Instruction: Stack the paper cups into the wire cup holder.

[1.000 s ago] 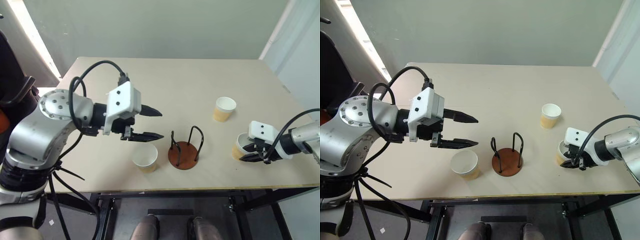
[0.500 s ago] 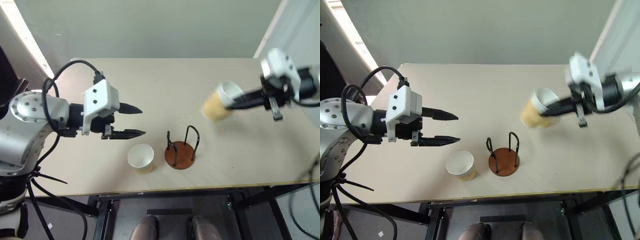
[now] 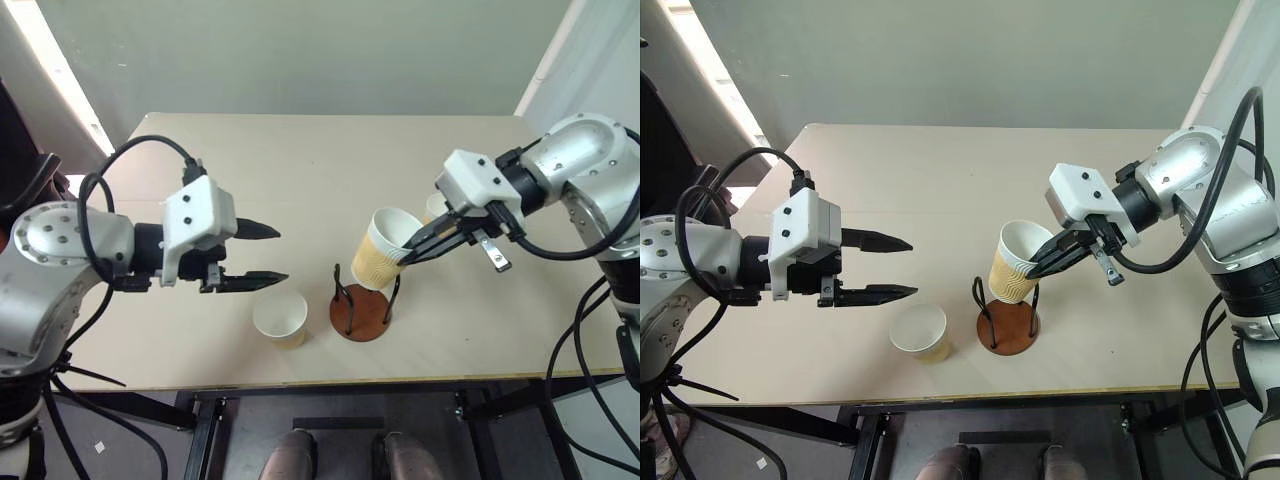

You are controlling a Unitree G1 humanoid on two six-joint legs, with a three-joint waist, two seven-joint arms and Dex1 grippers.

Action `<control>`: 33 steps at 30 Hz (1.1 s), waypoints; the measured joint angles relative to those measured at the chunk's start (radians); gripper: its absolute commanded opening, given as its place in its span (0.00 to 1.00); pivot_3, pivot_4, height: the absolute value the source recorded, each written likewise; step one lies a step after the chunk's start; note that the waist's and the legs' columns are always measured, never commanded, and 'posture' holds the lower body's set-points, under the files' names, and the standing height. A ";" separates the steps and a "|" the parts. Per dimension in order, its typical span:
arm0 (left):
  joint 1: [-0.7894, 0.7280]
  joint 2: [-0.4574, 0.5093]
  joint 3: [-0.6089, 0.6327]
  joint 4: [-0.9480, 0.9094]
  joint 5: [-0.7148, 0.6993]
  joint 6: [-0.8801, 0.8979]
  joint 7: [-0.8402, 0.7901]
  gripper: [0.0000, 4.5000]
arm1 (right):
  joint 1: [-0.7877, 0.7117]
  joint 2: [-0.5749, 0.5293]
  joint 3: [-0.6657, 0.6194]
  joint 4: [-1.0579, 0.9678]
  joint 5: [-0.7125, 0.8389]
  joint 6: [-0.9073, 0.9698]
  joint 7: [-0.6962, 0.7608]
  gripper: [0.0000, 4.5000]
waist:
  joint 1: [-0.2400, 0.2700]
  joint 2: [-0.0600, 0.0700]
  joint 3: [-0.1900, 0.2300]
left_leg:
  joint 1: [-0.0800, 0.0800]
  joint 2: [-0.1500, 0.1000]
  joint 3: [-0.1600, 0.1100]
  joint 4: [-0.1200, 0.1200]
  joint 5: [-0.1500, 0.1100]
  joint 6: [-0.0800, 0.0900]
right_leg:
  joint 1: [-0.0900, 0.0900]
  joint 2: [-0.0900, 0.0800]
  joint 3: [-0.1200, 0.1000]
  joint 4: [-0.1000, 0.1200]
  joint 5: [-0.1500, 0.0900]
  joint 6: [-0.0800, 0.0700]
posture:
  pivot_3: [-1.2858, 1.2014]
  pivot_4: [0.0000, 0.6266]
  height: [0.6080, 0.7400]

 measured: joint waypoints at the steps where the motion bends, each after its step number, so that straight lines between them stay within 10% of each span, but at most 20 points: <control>1: 0.008 0.006 0.004 -0.004 -0.001 0.003 0.003 0.71 | 0.000 0.008 0.007 0.001 -0.007 -0.007 0.000 0.00 | -0.001 0.000 0.000 | 0.000 0.000 0.000 0.000 0.000 0.000 | 0.000 0.000 0.000 0.000 0.000 0.000 | 0.52 0.24 1.00; 7: 0.017 0.019 0.018 -0.022 -0.005 0.012 0.012 0.71 | -0.001 0.058 0.041 0.029 -0.080 -0.038 0.000 0.14 | -0.002 0.000 0.000 | 0.002 0.000 -0.001 0.000 0.001 -0.001 | 0.000 0.001 0.000 0.001 0.002 -0.003 | 0.52 0.24 1.00; 18: -0.033 0.017 -0.013 -0.021 -0.021 0.027 0.031 0.71 | -0.015 0.091 0.040 0.082 -0.147 -0.060 -0.005 0.98 | -0.002 0.000 0.000 | 0.002 0.001 -0.001 -0.001 0.000 -0.002 | 0.000 0.001 0.000 0.001 0.001 -0.005 | 0.52 0.24 1.00; 33: -0.263 -0.187 -0.233 0.204 0.207 -0.003 0.201 0.71 | -0.148 0.213 0.044 0.955 -0.597 -0.405 -0.344 0.98 | 0.002 0.001 0.001 | 0.004 0.003 -0.002 -0.008 0.001 -0.006 | -0.003 0.002 -0.001 0.000 0.011 0.001 | 0.52 0.24 1.00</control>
